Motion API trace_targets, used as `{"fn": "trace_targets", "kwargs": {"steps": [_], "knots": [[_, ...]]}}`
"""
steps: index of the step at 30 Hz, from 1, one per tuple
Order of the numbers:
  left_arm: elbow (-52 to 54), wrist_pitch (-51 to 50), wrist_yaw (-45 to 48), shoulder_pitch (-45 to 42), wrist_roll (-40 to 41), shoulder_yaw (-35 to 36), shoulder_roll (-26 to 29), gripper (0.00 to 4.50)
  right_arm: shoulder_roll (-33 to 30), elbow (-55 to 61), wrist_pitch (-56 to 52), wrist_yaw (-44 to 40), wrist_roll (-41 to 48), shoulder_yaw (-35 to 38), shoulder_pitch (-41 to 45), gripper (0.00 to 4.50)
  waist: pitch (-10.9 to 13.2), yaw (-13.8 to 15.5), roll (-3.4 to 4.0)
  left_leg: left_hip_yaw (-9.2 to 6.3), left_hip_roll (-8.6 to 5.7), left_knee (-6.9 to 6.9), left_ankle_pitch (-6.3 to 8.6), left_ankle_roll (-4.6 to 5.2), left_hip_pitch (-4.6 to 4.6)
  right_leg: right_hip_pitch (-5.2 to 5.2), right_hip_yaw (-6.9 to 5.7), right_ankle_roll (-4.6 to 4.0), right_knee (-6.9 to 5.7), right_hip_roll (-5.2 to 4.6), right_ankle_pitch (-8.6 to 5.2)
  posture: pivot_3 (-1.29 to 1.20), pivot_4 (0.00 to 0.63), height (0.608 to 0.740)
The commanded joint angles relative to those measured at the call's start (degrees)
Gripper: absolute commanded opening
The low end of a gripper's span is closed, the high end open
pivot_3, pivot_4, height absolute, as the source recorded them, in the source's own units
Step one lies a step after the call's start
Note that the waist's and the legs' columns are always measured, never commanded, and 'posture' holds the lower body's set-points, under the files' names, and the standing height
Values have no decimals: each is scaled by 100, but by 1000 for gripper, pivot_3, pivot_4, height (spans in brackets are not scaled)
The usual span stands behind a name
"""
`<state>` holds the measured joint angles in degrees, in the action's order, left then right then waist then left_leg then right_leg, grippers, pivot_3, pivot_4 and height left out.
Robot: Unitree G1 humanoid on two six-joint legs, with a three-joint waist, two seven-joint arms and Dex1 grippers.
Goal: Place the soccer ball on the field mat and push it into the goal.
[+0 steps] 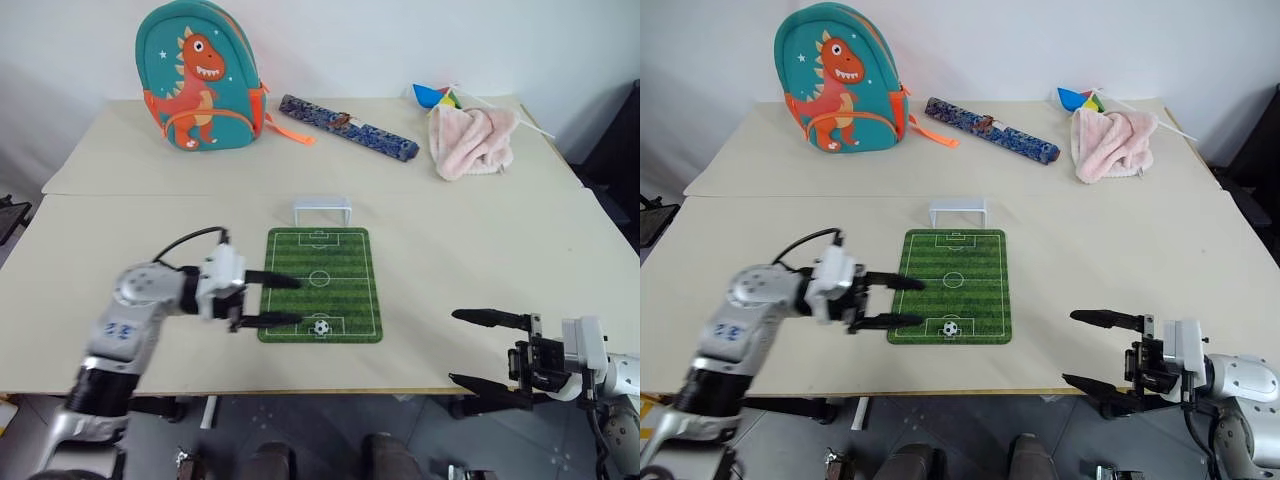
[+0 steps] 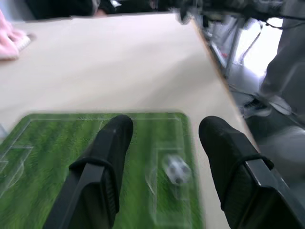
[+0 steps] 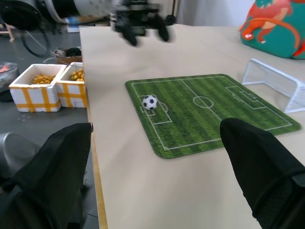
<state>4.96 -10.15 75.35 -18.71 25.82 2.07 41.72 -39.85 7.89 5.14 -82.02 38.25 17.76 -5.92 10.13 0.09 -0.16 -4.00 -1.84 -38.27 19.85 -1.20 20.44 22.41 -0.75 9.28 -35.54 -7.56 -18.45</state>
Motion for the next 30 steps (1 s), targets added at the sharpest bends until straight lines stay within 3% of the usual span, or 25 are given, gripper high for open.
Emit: {"fn": "trace_targets", "kwargs": {"steps": [1,5,8,16,30], "knots": [[153,202,243,755,252,427,222,2122,1,-20,258,-52,67,274,-27,4500,0,-8,2,1,-1,3,0,0,-2,-2,1,0,1,-3,0,0,150,740],[504,299,53,1393,269,427,76,943,-32,-56,328,-83,82,374,-147,4500,1,79,1,-6,5,1,1,2,0,-5,-1,0,5,-8,0,0,150,740],[1067,310,-313,1673,112,-7,-311,76,8,-19,373,-59,63,394,-303,4500,0,144,3,-6,6,-1,1,2,0,-8,-1,0,8,-10,0,0,150,740],[866,685,-1023,1309,-990,-1118,-945,30,-12,43,303,12,33,343,-426,4500,-2,113,5,2,-3,1,-1,0,-4,-6,2,0,4,0,1,0,150,740],[-397,342,-1817,28,-1441,-1621,-1796,30,240,236,423,658,-232,426,-852,4500,-1,140,5,2,-13,-4,-4,2,-8,-11,4,2,-1,-5,2,0,150,740]]}}
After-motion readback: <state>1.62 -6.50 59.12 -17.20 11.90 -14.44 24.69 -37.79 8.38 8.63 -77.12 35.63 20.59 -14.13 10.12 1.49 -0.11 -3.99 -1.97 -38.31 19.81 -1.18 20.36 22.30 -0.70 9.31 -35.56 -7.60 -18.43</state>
